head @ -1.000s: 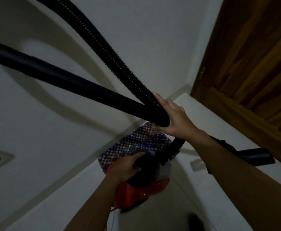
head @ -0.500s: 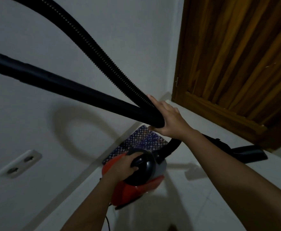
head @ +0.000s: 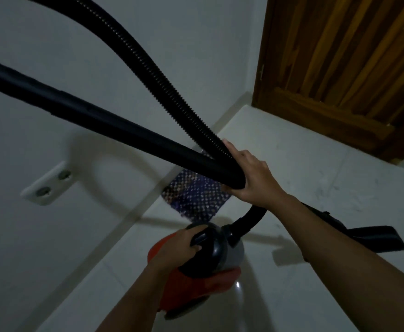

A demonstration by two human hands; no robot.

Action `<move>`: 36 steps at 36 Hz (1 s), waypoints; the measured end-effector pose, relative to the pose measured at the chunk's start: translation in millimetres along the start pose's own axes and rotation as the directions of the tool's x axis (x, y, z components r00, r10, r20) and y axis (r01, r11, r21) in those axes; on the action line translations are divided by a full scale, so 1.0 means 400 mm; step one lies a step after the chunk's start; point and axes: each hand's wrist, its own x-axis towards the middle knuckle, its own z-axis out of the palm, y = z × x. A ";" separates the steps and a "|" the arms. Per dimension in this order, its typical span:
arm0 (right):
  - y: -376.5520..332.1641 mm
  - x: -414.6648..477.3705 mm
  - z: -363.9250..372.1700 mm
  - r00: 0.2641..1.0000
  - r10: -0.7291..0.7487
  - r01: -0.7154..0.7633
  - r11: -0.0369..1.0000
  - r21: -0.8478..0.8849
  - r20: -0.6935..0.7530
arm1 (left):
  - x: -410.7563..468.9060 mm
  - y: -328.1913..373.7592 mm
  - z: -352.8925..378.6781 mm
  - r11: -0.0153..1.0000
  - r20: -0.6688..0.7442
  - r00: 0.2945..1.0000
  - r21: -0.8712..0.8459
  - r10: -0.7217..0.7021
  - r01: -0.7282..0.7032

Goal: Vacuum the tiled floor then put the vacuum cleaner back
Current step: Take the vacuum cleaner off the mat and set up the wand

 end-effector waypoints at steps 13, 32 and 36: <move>0.210 -0.134 0.511 0.997 -0.072 0.072 0.994 -0.086 0.008 | 0.156 -0.391 0.306 0.990 -0.084 0.996 0.143 0.022 -0.010; 0.352 -0.144 0.680 0.986 -0.152 0.139 0.974 -0.181 -0.064 | 0.346 -0.519 0.351 0.942 -0.021 0.983 0.290 0.183 -0.169; 0.337 -0.158 0.685 0.986 -0.143 0.126 0.974 -0.188 -0.080 | 0.336 -0.526 0.351 0.954 -0.015 0.980 0.232 0.199 -0.190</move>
